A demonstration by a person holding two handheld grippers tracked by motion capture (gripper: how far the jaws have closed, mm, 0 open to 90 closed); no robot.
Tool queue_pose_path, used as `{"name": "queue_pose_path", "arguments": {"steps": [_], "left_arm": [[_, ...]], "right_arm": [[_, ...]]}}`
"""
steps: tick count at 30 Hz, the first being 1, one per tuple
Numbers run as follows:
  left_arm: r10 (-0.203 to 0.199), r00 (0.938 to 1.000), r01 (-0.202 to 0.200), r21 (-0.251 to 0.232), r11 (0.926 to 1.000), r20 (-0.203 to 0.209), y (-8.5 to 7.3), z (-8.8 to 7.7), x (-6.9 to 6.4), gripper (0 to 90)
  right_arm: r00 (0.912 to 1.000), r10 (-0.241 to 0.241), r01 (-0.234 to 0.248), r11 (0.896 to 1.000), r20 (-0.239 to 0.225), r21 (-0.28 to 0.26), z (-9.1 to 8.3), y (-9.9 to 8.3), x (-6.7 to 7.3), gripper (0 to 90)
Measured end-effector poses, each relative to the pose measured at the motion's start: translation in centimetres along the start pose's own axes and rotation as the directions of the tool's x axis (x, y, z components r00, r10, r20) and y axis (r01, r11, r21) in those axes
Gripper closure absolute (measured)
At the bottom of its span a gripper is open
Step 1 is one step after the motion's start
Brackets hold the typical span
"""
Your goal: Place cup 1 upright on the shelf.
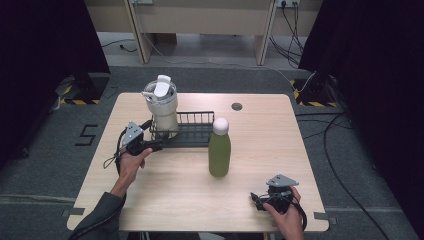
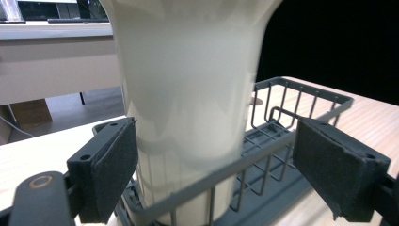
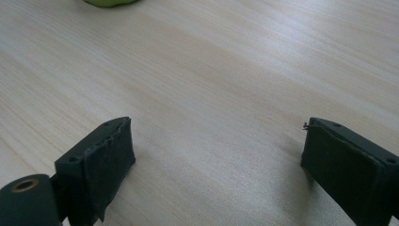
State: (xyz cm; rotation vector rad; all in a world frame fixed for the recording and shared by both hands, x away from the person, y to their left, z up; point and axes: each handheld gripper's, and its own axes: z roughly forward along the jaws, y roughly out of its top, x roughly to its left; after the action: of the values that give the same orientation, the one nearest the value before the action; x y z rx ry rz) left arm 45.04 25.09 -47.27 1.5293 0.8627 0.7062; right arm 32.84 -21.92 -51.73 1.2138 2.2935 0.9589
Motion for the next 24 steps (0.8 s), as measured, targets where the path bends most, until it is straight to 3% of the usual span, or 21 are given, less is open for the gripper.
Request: {"name": "queue_pose_path", "arguments": {"steps": [4,15,24], "left_arm": [[-0.031,0.9992,0.031,0.007,0.9995,0.023,0.4,-0.8,-0.2,14.5],[-0.027,0.9989,0.026,0.024,0.9994,0.039,0.6,-2.3,-0.6,14.5],[-0.006,0.9978,0.002,0.048,0.9988,0.066,-0.3,-3.7,-1.4,14.5]], "right_arm": [[1.0,-0.002,0.002,1.0,0.0,0.0,0.0,0.0,0.0,9.9],[1.0,0.004,-0.004,1.0,0.0,0.002,0.0,0.0,0.0,9.6],[1.0,-0.005,0.005,1.0,0.0,0.0,0.0,0.0,0.0,9.6]]}}
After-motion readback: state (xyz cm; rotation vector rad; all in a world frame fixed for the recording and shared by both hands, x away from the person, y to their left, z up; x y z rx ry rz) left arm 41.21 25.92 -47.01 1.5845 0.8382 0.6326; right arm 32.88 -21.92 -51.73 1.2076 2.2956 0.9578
